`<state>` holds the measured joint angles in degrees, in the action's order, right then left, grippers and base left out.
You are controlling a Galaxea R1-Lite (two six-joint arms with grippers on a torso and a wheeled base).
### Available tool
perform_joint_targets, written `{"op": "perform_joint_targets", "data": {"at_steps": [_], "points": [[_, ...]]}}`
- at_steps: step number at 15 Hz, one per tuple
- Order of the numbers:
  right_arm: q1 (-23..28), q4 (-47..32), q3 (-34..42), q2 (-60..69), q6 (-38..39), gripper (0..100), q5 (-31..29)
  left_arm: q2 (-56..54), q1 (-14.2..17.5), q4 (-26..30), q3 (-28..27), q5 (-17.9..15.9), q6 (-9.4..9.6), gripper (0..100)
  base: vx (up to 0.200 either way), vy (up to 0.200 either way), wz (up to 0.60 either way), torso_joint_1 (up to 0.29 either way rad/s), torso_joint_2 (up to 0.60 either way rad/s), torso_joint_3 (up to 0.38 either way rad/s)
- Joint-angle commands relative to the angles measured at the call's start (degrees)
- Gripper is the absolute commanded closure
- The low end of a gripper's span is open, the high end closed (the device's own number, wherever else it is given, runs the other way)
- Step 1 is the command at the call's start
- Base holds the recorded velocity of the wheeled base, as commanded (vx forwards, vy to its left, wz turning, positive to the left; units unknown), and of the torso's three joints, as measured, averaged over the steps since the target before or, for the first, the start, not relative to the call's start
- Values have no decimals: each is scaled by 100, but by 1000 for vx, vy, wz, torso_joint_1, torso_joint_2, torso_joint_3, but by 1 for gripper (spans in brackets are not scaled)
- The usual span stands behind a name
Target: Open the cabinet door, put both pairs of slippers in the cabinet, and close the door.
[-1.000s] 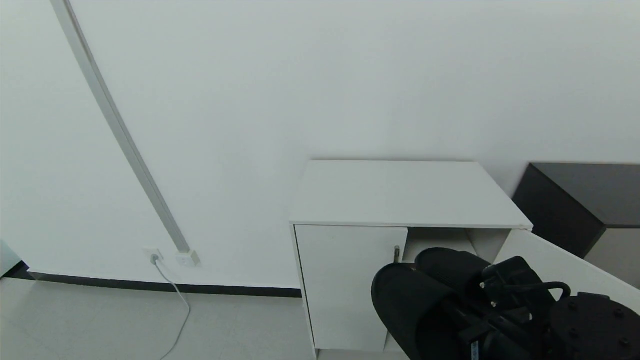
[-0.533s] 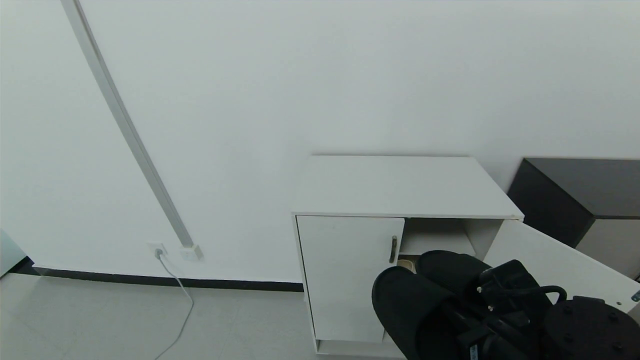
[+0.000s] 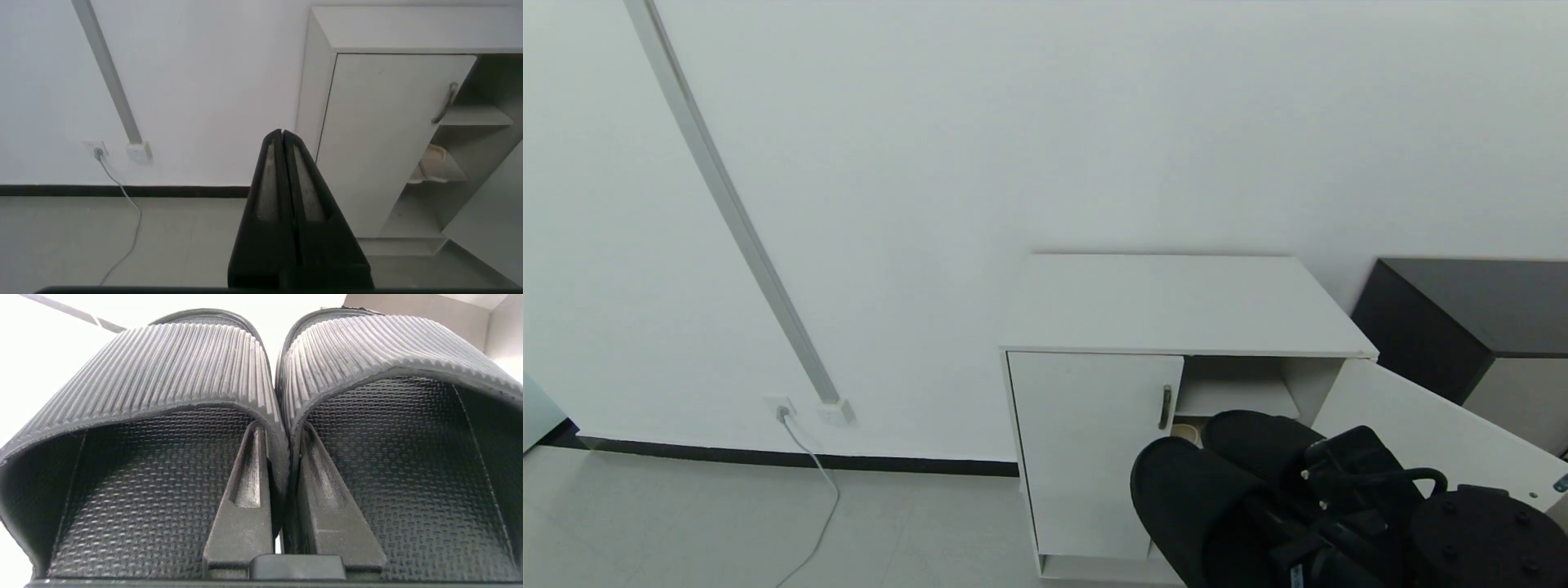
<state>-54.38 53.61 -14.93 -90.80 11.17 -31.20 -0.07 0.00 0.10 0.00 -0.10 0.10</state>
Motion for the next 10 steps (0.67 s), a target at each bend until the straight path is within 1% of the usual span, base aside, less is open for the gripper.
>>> {"op": "perform_joint_targets", "data": {"at_steps": [1,10], "points": [[-20,0,-1,-43,8,100,8,7,0,-1,0,1,-1,100,0,-200,0,7,-2,7],[-55,9,-18,-96,17,100,17,7,0,-1,0,-8,8,100,0,-200,0,4,2,2]]}}
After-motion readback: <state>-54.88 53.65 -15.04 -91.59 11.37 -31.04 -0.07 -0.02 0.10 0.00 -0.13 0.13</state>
